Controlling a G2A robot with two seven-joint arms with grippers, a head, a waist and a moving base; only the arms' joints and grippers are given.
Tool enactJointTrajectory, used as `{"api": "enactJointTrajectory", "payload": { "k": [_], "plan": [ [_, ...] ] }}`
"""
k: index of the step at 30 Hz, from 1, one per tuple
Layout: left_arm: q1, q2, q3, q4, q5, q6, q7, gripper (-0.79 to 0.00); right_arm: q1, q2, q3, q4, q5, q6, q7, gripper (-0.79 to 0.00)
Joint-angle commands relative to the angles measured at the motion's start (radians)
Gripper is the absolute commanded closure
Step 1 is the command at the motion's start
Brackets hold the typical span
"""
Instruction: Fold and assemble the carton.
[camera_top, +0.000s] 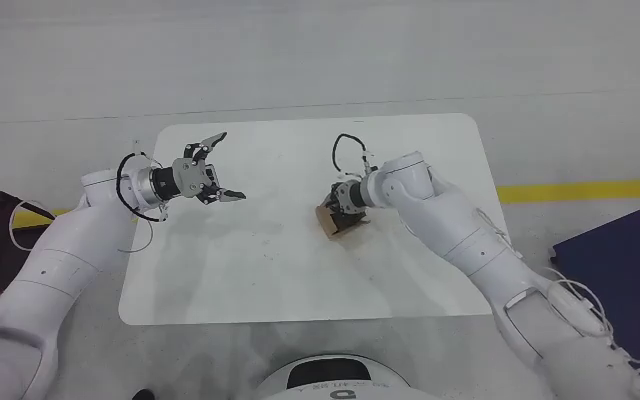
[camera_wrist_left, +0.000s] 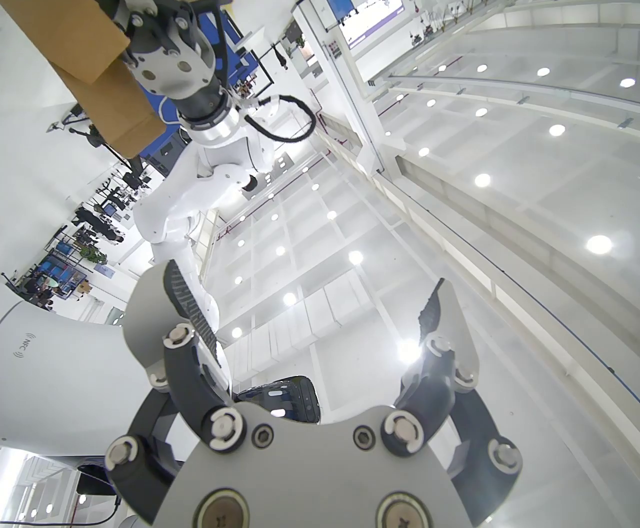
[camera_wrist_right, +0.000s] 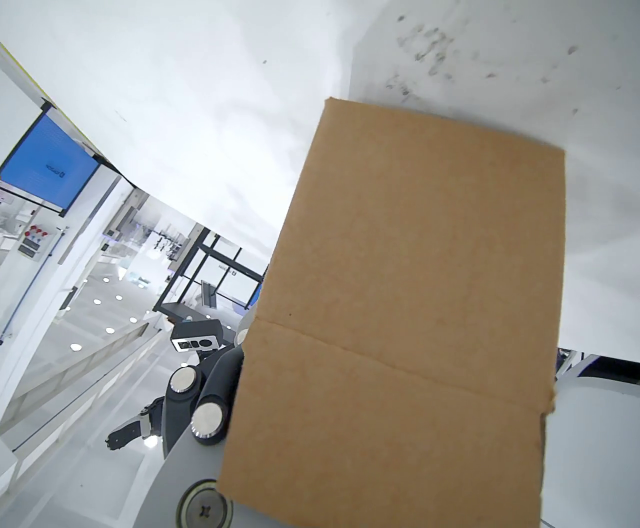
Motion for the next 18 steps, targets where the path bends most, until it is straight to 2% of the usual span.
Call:
{"api": "enactJointTrajectory", "payload": {
  "k": [1, 6, 10, 12, 15, 18],
  "plan": [
    [0.0, 0.0, 0.0, 0.0, 0.0, 0.0, 0.0, -0.785, 0.029, 0.018, -0.035, -0.022, 0.072, 0.0, -0.005, -0.785],
    [0.0, 0.0, 0.0, 0.0, 0.0, 0.0, 0.0, -0.785, 0.053, 0.085, -0.032, -0.137, 0.171, 0.0, -0.021, -0.785],
    [0.0, 0.0, 0.0, 0.0, 0.0, 0.0, 0.0, -0.785, 0.006, 0.146, 0.092, -0.282, 0.217, -0.001, -0.01, -0.785],
    [0.0, 0.0, 0.0, 0.0, 0.0, 0.0, 0.0, -0.785, -0.069, 0.171, 0.195, -0.354, 0.251, -0.063, 0.029, -0.785],
    [0.0, 0.0, 0.0, 0.0, 0.0, 0.0, 0.0, -0.785, -0.228, 0.204, 0.34, -0.441, 0.273, -0.21, 0.155, -0.785],
    [0.016, -0.006, -0.005, -0.007, 0.01, -0.021, 0.088, -0.785, -0.387, 0.228, 0.44, -0.465, 0.242, -0.345, 0.292, -0.785]
  ]
}}
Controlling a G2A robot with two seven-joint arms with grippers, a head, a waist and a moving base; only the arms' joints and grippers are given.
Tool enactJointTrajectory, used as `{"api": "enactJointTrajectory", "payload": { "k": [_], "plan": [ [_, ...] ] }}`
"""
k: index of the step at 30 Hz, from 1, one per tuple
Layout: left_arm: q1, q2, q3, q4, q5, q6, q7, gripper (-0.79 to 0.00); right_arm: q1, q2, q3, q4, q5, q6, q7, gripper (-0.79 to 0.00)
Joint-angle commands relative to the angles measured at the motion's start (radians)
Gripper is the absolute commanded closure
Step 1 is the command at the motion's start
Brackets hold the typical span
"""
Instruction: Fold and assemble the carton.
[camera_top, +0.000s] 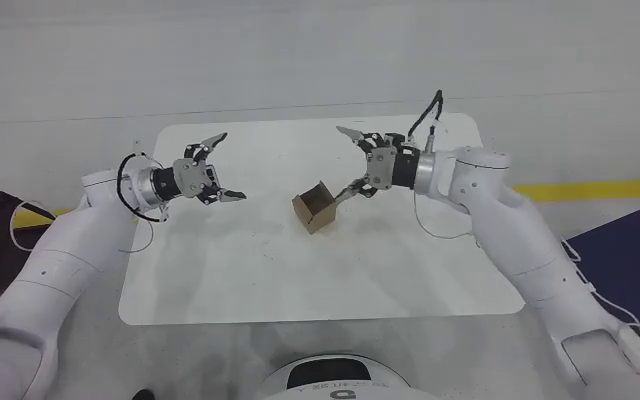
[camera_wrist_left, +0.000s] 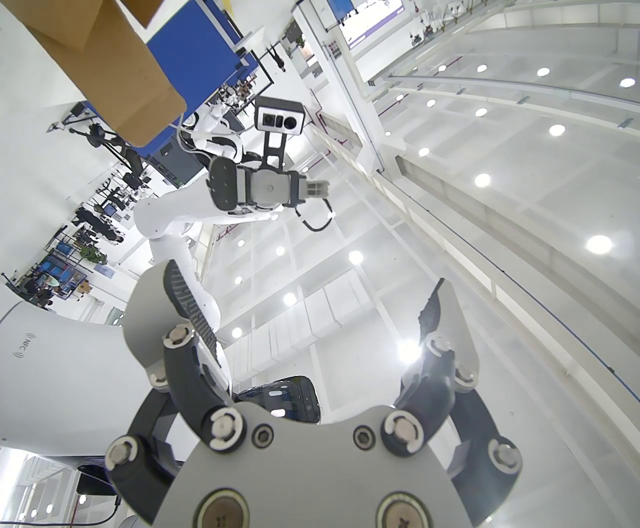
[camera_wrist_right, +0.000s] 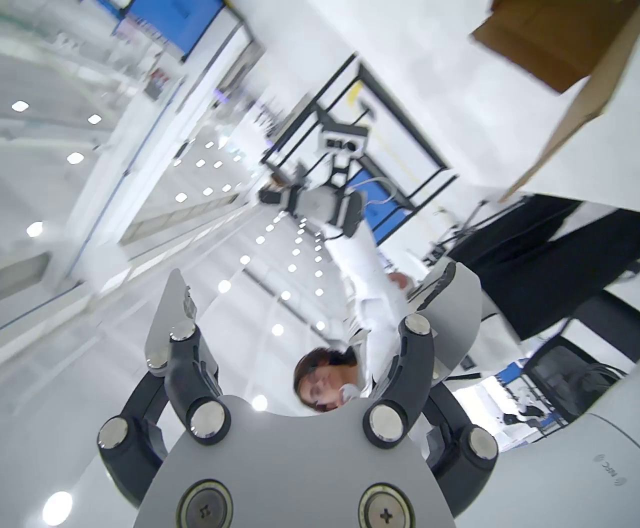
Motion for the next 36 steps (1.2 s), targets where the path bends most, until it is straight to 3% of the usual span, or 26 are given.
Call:
{"api": "enactJointTrajectory", "payload": {
  "k": [1, 6, 14, 22, 27, 36],
  "plan": [
    [0.004, -0.005, -0.002, 0.001, 0.019, -0.014, 0.075, -0.785, -0.105, 0.013, 0.054, -0.003, -0.039, -0.063, 0.089, -0.785],
    [-0.014, -0.022, 0.009, 0.013, 0.09, -0.022, 0.152, -0.785, -0.187, 0.024, 0.026, -0.004, -0.173, -0.039, 0.132, -0.785],
    [-0.061, -0.082, 0.059, 0.099, 0.145, -0.079, 0.211, -0.785, -0.129, -0.007, -0.134, 0.026, -0.307, -0.06, 0.052, -0.767],
    [-0.095, -0.183, 0.132, 0.192, 0.196, -0.309, 0.318, -0.785, -0.081, -0.039, -0.201, 0.036, -0.349, -0.175, -0.03, -0.64],
    [-0.118, -0.25, 0.197, 0.279, 0.239, -0.317, 0.317, -0.785, -0.078, -0.056, -0.202, 0.074, -0.342, -0.317, -0.058, -0.6],
    [-0.154, -0.343, 0.255, 0.414, 0.302, -0.309, 0.276, -0.785, -0.079, -0.07, -0.176, 0.152, -0.329, -0.398, -0.053, -0.588]
  ]
}}
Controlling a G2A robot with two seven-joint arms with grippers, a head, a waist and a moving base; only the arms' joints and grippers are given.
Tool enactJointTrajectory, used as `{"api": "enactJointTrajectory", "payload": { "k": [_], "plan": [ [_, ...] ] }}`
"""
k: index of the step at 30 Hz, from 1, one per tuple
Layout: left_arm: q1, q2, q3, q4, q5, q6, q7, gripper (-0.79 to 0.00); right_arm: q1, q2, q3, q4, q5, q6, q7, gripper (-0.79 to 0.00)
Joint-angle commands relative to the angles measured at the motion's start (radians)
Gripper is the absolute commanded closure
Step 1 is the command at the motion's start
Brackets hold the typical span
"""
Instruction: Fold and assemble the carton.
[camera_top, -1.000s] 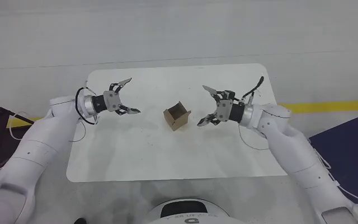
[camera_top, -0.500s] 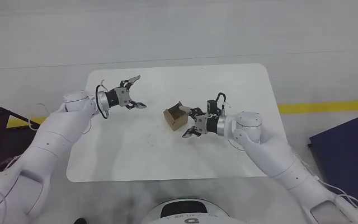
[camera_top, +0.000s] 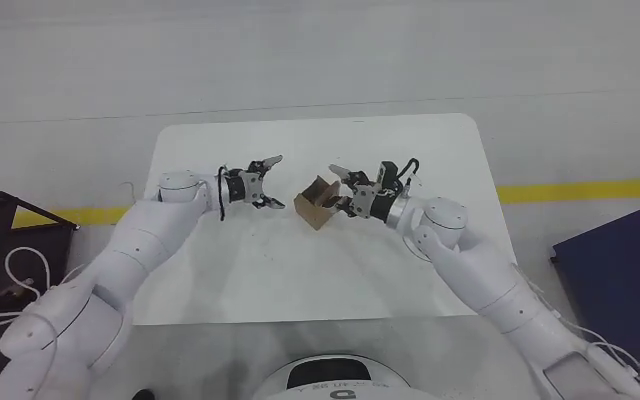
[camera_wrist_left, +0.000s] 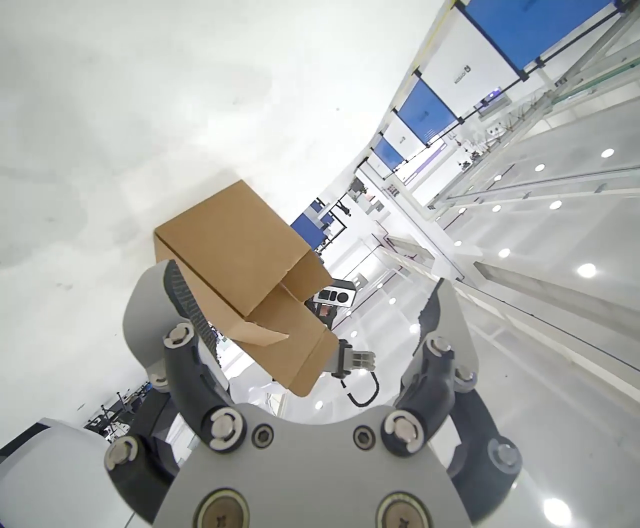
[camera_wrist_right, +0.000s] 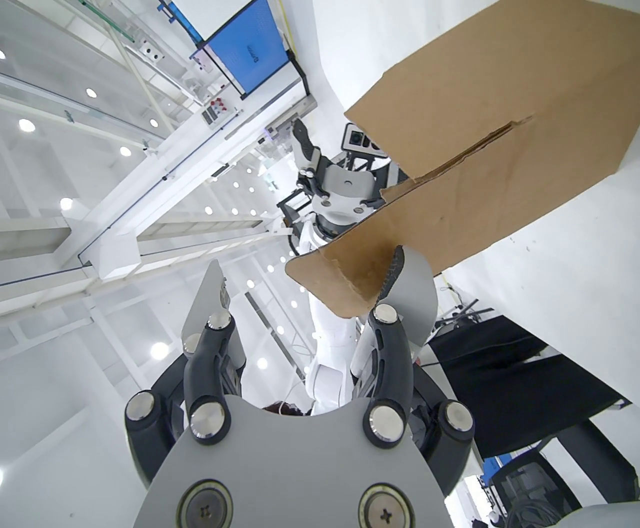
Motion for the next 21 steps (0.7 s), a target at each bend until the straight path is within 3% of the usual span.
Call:
{"api": "enactJointTrajectory", "payload": {
  "k": [1, 10, 15, 21],
  "plan": [
    [-0.01, -0.015, -0.002, 0.032, 0.003, -0.014, -0.001, -0.785, -0.003, -0.002, 0.008, 0.012, 0.004, -0.008, -0.001, -0.591],
    [-0.025, -0.086, 0.004, 0.108, 0.049, -0.115, 0.043, -0.785, -0.038, -0.007, 0.047, 0.036, 0.017, -0.037, -0.01, -0.597],
    [-0.021, -0.123, 0.016, 0.127, 0.053, -0.067, -0.054, -0.785, -0.063, -0.007, 0.083, 0.039, 0.023, -0.062, -0.028, -0.6],
    [-0.009, -0.141, 0.012, 0.144, 0.056, 0.0, -0.194, -0.785, -0.074, -0.009, 0.125, 0.053, 0.064, -0.07, -0.021, -0.603]
  ]
}}
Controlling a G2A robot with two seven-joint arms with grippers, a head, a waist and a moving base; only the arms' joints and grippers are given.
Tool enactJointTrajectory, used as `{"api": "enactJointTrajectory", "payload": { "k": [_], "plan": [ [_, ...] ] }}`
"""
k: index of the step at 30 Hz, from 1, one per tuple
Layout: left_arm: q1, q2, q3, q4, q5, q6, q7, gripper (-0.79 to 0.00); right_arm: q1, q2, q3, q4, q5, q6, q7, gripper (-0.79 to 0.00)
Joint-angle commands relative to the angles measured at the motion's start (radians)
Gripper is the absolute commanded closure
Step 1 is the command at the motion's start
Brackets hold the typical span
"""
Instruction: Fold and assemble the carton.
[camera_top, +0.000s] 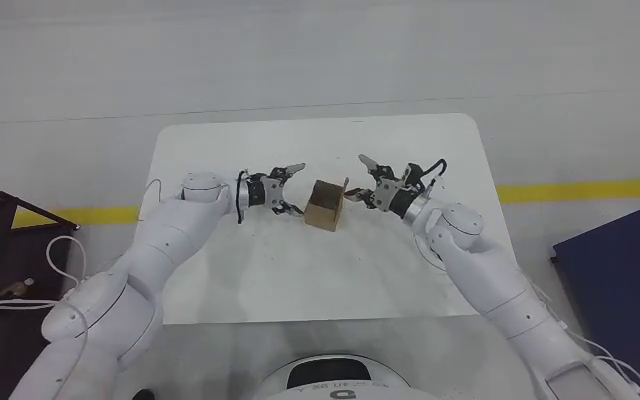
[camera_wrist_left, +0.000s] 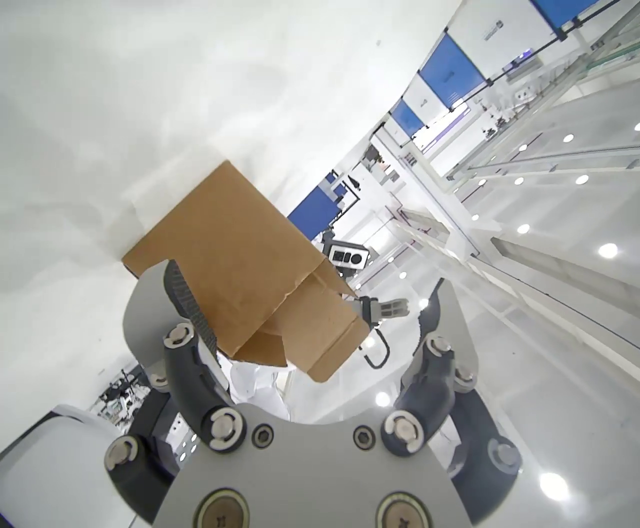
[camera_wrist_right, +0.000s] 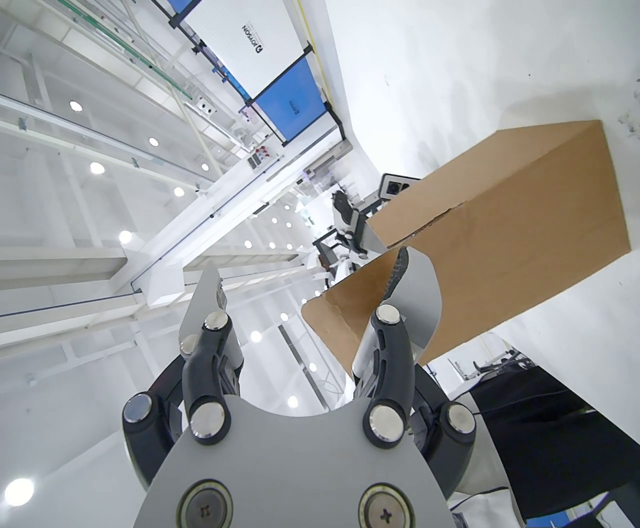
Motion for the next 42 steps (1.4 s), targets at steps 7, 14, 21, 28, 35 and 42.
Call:
{"api": "enactJointTrajectory", "payload": {
  "k": [7, 14, 21, 28, 35, 42],
  "plan": [
    [0.025, -0.015, 0.01, -0.05, 0.045, 0.093, -0.131, -0.785, 0.06, -0.024, -0.046, 0.038, 0.038, 0.035, 0.063, -0.6],
    [0.016, -0.018, -0.022, -0.031, 0.055, 0.081, -0.122, -0.785, 0.106, -0.046, -0.051, 0.099, 0.054, -0.055, 0.084, -0.579],
    [0.012, -0.016, -0.071, -0.034, 0.031, 0.095, -0.123, -0.785, -0.009, -0.031, 0.06, 0.065, 0.038, -0.193, 0.088, -0.594],
    [-0.001, -0.001, -0.141, -0.058, -0.007, 0.116, -0.125, -0.785, -0.117, -0.026, 0.121, 0.012, 0.065, -0.282, 0.085, -0.785],
    [-0.03, 0.08, -0.275, -0.03, 0.01, 0.093, -0.187, -0.785, -0.117, -0.026, 0.121, 0.012, 0.065, -0.282, 0.085, -0.785],
    [-0.004, 0.199, -0.472, -0.08, 0.029, 0.044, -0.188, -0.785, -0.138, -0.02, 0.133, -0.045, -0.152, -0.393, 0.091, -0.785]
  ]
}}
